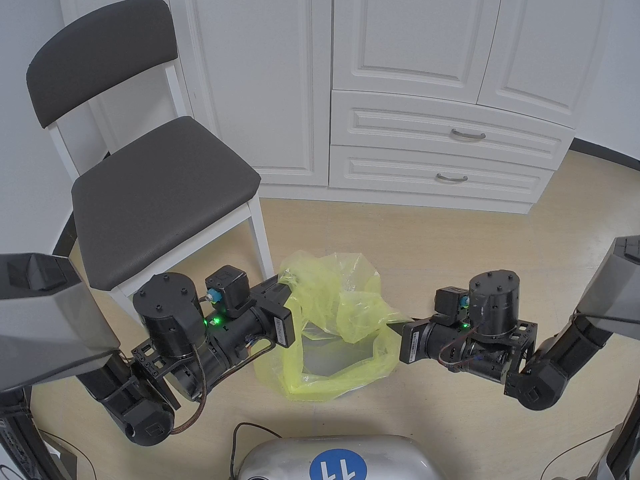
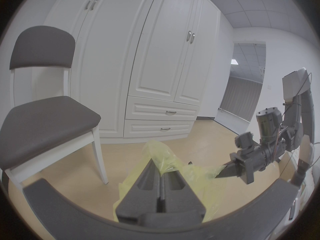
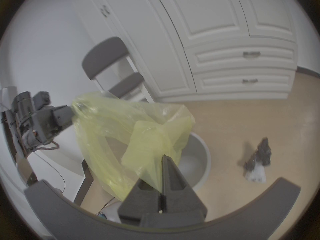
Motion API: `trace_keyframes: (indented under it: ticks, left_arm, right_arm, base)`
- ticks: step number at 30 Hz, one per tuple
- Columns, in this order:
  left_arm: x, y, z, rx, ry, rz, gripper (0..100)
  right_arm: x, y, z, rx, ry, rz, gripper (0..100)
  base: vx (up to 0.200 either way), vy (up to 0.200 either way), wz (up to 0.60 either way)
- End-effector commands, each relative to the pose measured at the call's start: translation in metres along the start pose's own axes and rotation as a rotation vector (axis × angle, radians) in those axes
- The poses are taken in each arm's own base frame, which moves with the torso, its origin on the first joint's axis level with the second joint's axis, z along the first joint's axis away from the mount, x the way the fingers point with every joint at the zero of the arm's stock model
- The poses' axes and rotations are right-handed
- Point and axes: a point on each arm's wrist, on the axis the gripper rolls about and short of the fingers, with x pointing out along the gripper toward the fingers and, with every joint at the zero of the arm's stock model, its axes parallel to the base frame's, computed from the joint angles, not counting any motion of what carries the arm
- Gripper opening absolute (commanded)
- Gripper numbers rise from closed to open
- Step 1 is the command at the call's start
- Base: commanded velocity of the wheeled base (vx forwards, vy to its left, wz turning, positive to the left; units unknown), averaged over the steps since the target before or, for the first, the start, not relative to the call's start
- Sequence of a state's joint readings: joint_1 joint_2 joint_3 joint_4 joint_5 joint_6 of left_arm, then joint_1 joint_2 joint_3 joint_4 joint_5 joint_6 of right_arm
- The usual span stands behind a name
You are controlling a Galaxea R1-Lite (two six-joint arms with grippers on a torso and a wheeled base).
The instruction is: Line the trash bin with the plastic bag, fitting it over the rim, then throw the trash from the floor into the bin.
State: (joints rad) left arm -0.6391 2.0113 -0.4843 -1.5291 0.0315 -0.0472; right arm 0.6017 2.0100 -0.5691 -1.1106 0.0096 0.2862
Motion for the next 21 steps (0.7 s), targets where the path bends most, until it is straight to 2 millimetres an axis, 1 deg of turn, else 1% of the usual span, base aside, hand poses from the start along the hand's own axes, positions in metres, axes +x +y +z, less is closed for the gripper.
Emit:
trace_keyframes:
  ticks: [1, 2, 3, 6, 8, 9, 11, 14, 15, 17, 19, 20, 21]
  left_arm:
    - [0.031, 0.0, -0.017, -0.08, 0.003, 0.005, 0]
    - [0.033, 0.0, -0.018, -0.083, 0.005, 0.004, 0]
    - [0.038, -0.001, -0.021, -0.095, 0.003, 0.002, 0]
    - [0.042, -0.006, -0.028, -0.117, 0.011, -0.011, 0]
    - [0.045, -0.01, -0.03, -0.127, 0.012, -0.022, 0]
    - [0.051, -0.013, -0.035, -0.141, 0.013, -0.028, 0]
    - [0.063, -0.013, -0.039, -0.148, -0.007, -0.015, 0]
    - [0.082, -0.012, -0.044, -0.163, -0.044, 0.012, 0]
    - [0.092, -0.01, -0.05, -0.173, -0.053, 0.03, 0]
    - [0.099, -0.006, -0.059, -0.179, -0.056, 0.061, 0]
    - [0.104, 0.003, -0.065, -0.18, -0.053, 0.086, 0]
    - [0.104, 0.004, -0.066, -0.179, -0.052, 0.088, 0]
    - [0.104, 0.011, -0.069, -0.182, -0.046, 0.105, 0]
  right_arm:
    - [0.015, -0.013, 0.045, 0.156, -0.026, -0.12, 0]
    - [0.016, -0.015, 0.047, 0.165, -0.024, -0.13, 0]
    - [0.019, -0.024, 0.051, 0.182, -0.016, -0.161, 0]
    - [0.022, -0.04, 0.056, 0.199, -0.012, -0.203, 0]
    - [0.024, -0.045, 0.057, 0.204, -0.018, -0.215, 0]
    - [0.028, -0.053, 0.057, 0.211, -0.024, -0.232, 0]
    - [0.032, -0.063, 0.057, 0.219, -0.031, -0.253, 0]
    - [0.039, -0.071, 0.055, 0.227, -0.026, -0.27, 0]
    - [0.044, -0.075, 0.052, 0.232, -0.019, -0.277, 0]
    - [0.049, -0.078, 0.049, 0.235, -0.015, -0.283, 0]
    - [0.056, -0.081, 0.046, 0.246, -0.01, -0.285, 0]
    - [0.056, -0.081, 0.046, 0.247, -0.01, -0.285, 0]
    - [0.06, -0.082, 0.043, 0.263, -0.018, -0.285, 0]
  base:
    - [0.0, 0.0, 0.0]
    - [0.0, 0.0, 0.0]
    - [0.0, 0.0, 0.0]
    - [0.0, 0.0, 0.0]
    - [0.0, 0.0, 0.0]
    - [0.0, 0.0, 0.0]
    - [0.0, 0.0, 0.0]
    - [0.0, 0.0, 0.0]
    - [0.0, 0.0, 0.0]
    - [0.0, 0.0, 0.0]
    - [0.0, 0.0, 0.0]
    - [0.0, 0.0, 0.0]
    - [0.0, 0.0, 0.0]
